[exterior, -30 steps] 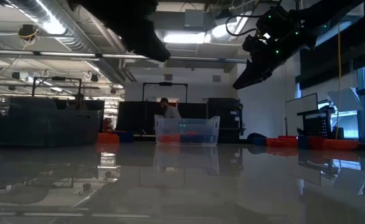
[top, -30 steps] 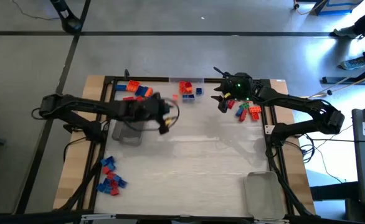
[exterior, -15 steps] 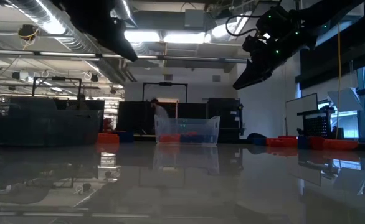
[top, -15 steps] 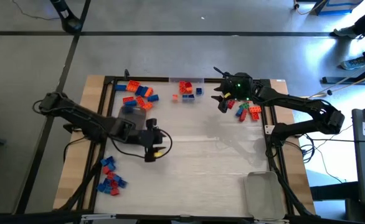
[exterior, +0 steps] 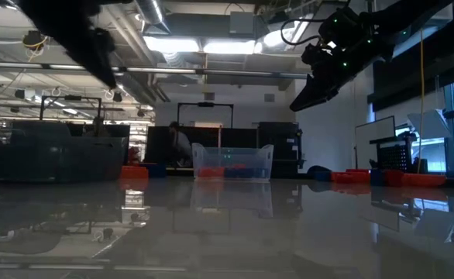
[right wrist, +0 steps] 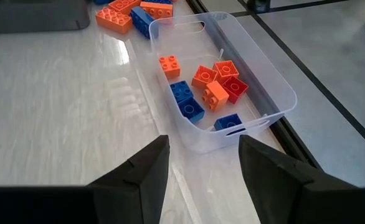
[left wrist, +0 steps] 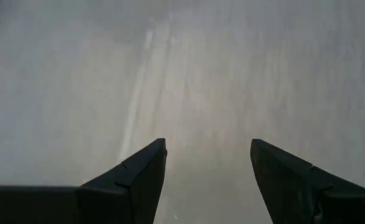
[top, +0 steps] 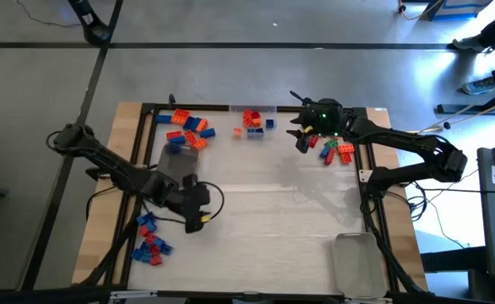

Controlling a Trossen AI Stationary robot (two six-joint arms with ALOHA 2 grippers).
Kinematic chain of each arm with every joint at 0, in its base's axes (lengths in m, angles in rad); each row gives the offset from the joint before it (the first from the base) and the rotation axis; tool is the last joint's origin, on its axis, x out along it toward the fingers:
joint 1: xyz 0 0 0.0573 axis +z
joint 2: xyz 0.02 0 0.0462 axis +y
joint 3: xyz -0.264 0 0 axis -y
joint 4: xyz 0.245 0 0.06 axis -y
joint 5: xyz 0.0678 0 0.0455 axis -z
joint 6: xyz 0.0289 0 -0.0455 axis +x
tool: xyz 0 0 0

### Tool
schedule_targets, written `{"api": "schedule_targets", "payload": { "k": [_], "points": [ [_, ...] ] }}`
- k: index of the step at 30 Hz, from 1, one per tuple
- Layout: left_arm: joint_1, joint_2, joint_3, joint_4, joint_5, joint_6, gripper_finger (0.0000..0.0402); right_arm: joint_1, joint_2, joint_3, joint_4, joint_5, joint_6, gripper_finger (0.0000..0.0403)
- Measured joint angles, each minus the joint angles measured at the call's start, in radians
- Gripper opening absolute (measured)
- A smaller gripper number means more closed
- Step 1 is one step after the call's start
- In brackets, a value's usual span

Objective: Sort blocks by size
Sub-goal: Put the blue 4 stud game piece into the transparent bin

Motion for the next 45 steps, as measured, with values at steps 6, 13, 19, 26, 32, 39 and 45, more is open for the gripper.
{"api": "schedule_targets", "payload": {
  "k": [6, 13, 19, 26, 32, 39, 45],
  "points": [
    [-0.106, -0.023, 0.066, -0.148, 0.003, -0.237, 0.0221, 0.0, 0.0, 0.0, 0.0, 0.0, 0.0, 0.0193],
    [-0.219, -0.029, 0.061, -0.265, 0.034, -0.512, 0.0221, 0.0, 0.0, 0.0, -0.001, 0.0, 0.0, 0.0193],
    [-0.308, -0.028, 0.007, -0.291, 0.057, -0.718, 0.0221, 0.0, 0.0, 0.0, -0.015, 0.0, 0.0, 0.0193],
    [-0.362, -0.022, -0.064, -0.23, 0.073, -0.845, 0.0221, 0.0, 0.0, 0.0, -0.028, 0.0, 0.0, 0.0193],
    [-0.343, 0.046, -0.067, -0.189, 0.114, -0.818, 0.0221, 0.0, 0.0, 0.0, -0.029, 0.0, 0.001, 0.0193],
    [-0.309, 0.079, -0.067, -0.19, 0.183, -0.768, 0.0221, 0.0, 0.0, 0.0, -0.028, 0.0, 0.001, 0.0193],
    [-0.305, 0.079, -0.067, -0.184, 0.192, -0.774, 0.0221, 0.0, 0.0, 0.0, -0.029, 0.0, 0.001, 0.0193]
  ]
}}
